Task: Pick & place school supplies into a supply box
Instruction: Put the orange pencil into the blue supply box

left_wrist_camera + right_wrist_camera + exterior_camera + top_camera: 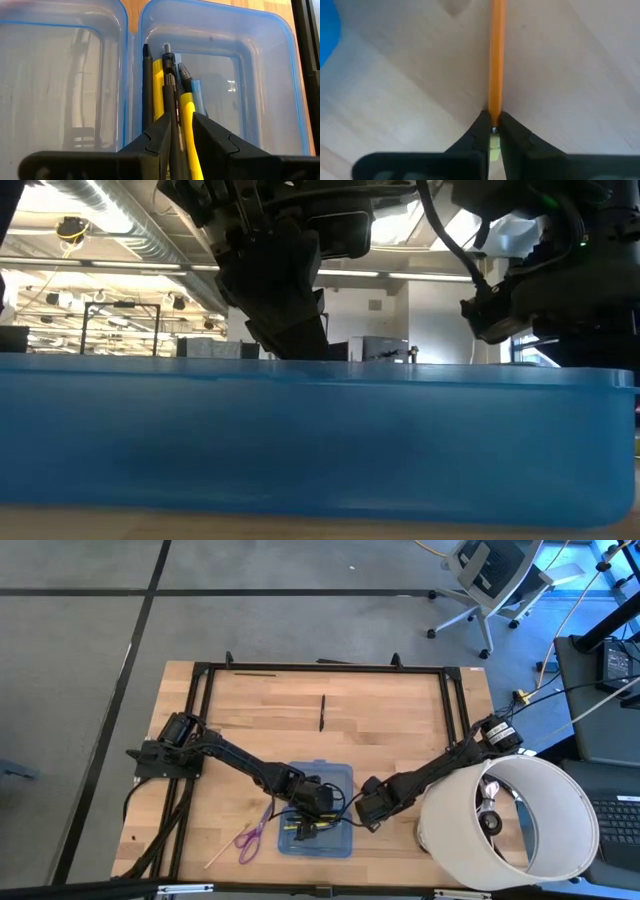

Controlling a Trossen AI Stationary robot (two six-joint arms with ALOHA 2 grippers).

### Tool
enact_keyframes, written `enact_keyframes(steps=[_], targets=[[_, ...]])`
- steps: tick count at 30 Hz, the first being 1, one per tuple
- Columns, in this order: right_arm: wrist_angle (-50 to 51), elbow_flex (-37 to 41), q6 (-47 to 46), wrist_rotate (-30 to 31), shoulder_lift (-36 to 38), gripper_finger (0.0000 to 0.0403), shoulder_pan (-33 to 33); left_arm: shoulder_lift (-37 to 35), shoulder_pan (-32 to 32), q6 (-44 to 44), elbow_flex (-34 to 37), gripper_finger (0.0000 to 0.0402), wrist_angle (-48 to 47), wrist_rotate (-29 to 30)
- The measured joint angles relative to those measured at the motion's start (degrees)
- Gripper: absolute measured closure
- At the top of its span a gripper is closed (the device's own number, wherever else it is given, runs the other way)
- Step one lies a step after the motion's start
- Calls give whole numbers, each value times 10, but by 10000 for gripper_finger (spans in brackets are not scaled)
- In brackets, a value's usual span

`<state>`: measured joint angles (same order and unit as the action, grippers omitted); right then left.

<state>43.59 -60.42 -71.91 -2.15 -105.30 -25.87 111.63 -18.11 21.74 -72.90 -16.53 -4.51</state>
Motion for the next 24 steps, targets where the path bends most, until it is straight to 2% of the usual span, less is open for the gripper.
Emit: enact_keyframes(steps=[8,16,21,24], targets=[[11,0,-57,11,0,371,0,0,0,0,0,327,0,0],[6,0,-63,14,5,371,9,0,-1,0,0,327,0,0],[39,-5,-73,72,14,371,18,0,-1,0,0,327,-6,-10],[43,-7,-73,69,20,371,26,0,-1,0,0,327,-13,-16]])
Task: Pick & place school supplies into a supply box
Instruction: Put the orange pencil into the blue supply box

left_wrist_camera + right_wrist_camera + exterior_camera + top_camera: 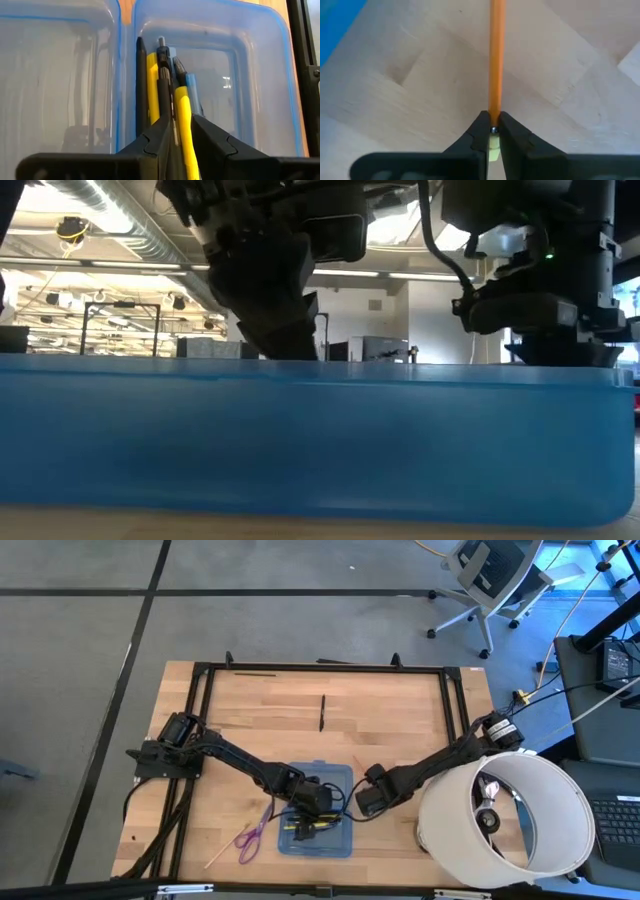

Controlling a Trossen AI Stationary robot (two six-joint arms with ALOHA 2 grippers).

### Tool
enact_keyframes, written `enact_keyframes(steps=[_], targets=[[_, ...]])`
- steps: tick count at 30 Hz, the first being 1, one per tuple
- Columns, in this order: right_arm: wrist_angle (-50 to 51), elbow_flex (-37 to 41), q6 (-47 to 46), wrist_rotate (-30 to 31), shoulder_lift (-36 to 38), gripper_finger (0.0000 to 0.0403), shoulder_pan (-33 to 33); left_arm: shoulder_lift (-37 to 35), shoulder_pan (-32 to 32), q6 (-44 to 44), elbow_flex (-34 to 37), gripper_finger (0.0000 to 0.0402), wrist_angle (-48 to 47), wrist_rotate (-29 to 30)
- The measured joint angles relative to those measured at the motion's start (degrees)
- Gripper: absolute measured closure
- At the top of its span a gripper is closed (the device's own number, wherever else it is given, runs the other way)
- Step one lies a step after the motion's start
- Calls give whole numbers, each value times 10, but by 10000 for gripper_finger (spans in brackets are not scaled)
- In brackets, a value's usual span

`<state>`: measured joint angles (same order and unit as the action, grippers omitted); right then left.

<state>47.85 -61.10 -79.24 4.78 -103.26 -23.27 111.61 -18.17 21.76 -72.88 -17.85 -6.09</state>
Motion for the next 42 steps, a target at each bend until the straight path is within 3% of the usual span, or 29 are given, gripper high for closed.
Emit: enact_keyframes(steps=[10,18,27,33,38,42], targets=[[-12,-1,32,3,16,371,20,-21,3,-25,0,327,-83,-1],[-43,-2,69,43,55,370,39,-89,11,-41,0,327,-164,15],[-346,-3,278,42,63,370,43,-200,14,-77,0,327,-248,20],[-445,-4,386,-7,51,370,43,-296,13,-48,0,327,-303,23],[-450,-3,391,-69,28,370,41,-384,9,1,0,327,-329,22],[-482,-3,391,-129,-2,370,30,-442,4,28,0,327,-333,56]])
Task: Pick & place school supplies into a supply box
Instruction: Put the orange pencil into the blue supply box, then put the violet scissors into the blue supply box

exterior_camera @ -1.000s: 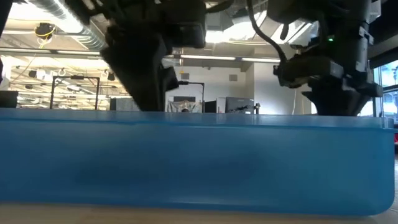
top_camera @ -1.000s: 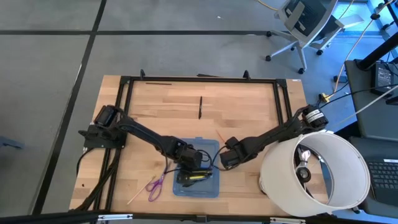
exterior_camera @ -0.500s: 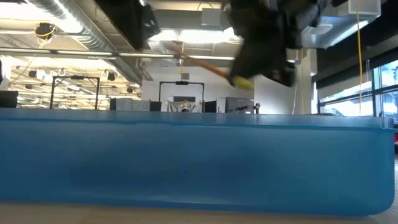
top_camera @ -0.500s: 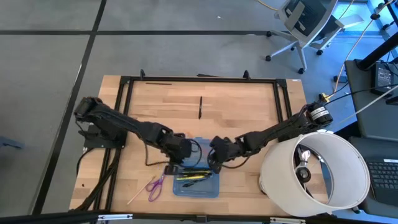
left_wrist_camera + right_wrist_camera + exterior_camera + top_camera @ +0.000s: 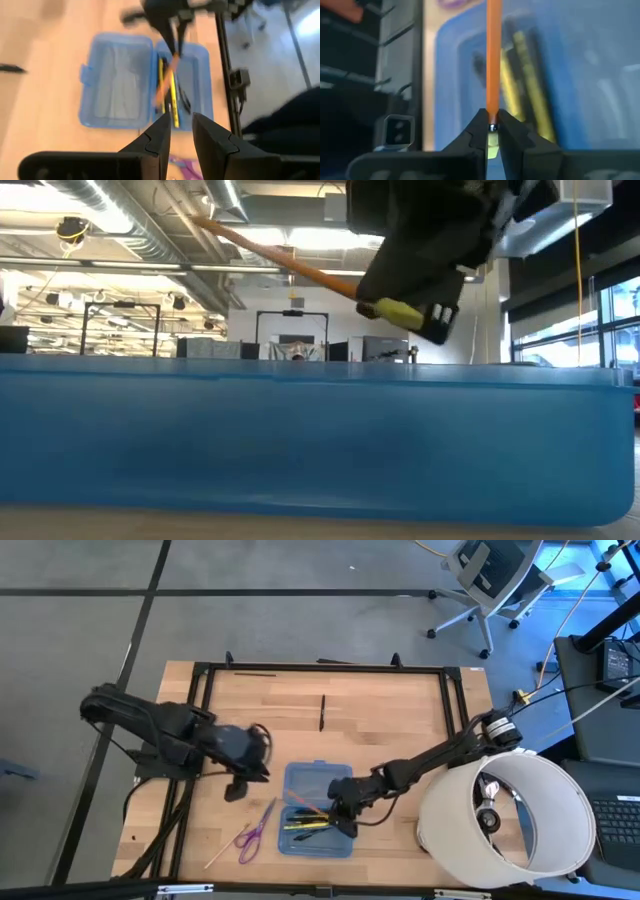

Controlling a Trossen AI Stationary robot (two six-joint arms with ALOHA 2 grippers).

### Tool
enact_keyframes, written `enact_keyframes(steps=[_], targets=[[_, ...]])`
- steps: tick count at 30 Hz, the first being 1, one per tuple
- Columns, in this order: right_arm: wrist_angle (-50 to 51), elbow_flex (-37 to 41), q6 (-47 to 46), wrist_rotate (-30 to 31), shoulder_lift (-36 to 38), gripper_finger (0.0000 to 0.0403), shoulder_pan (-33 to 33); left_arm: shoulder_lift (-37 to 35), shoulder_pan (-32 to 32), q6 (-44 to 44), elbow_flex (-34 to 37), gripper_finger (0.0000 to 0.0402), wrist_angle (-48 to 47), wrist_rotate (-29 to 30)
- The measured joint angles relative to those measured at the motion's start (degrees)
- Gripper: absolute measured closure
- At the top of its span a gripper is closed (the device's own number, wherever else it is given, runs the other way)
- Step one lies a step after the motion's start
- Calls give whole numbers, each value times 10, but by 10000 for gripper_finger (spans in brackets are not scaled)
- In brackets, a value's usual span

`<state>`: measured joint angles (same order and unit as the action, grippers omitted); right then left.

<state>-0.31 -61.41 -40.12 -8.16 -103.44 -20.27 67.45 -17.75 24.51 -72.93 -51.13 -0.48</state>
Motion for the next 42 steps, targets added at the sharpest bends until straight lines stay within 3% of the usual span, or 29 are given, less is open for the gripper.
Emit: enact_keyframes(steps=[5,13,42], targets=[[-15,0,-2,-40,-32,370,-18,-45,-7,4,0,327,-3,62],[-15,0,-32,-51,-70,370,-28,-58,-8,4,0,327,-5,96],[-33,0,-62,-131,-85,342,-25,-38,-11,15,1,327,-6,97]])
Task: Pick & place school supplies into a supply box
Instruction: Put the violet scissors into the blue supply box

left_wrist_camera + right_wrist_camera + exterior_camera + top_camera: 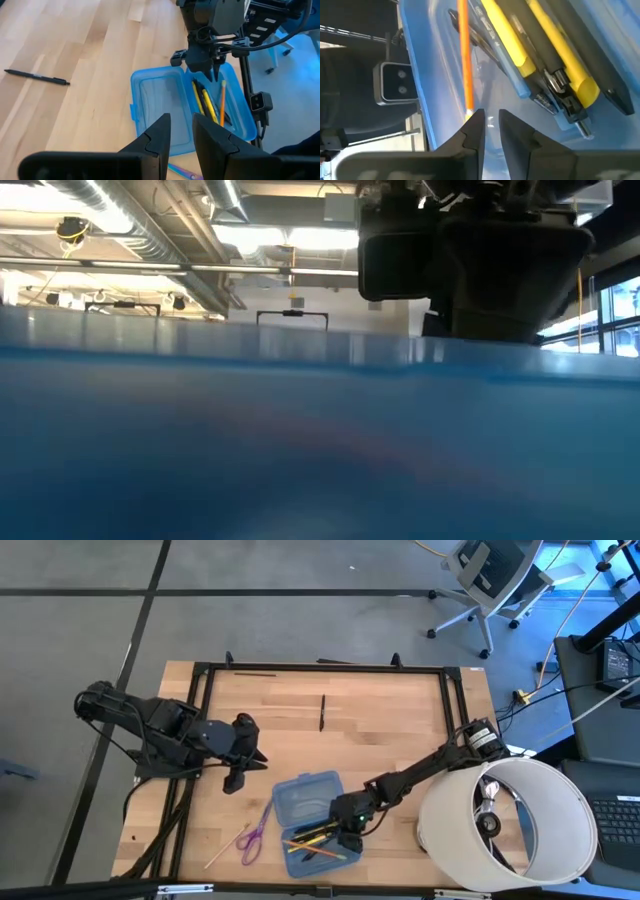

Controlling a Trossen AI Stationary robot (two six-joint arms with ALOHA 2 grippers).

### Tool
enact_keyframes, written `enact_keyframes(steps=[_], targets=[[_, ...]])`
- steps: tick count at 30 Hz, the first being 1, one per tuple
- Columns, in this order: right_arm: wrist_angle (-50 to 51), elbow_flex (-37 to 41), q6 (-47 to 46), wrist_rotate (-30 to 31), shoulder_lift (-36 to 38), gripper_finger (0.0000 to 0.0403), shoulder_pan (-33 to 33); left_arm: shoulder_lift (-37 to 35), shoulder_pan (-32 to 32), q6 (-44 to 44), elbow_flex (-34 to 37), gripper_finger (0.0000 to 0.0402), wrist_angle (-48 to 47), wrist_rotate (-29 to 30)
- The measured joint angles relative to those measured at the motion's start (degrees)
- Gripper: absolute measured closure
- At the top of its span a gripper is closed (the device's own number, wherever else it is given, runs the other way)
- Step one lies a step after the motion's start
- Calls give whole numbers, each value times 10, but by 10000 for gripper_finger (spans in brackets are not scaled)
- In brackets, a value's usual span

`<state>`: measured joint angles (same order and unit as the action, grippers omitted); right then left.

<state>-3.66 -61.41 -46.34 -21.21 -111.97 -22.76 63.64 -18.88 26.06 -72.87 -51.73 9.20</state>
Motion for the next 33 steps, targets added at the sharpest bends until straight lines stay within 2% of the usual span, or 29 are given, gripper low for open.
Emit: enact_keyframes(steps=[9,20,23,33], targets=[[-130,1,43,0,2,342,12,15,-26,32,3,327,-44,-22],[-158,1,51,0,2,342,46,135,-89,7,4,327,-42,-48],[-168,1,75,0,2,342,51,165,-96,8,4,327,-43,-77],[-168,1,110,1,3,342,51,243,-97,-10,4,327,-7,-77]])
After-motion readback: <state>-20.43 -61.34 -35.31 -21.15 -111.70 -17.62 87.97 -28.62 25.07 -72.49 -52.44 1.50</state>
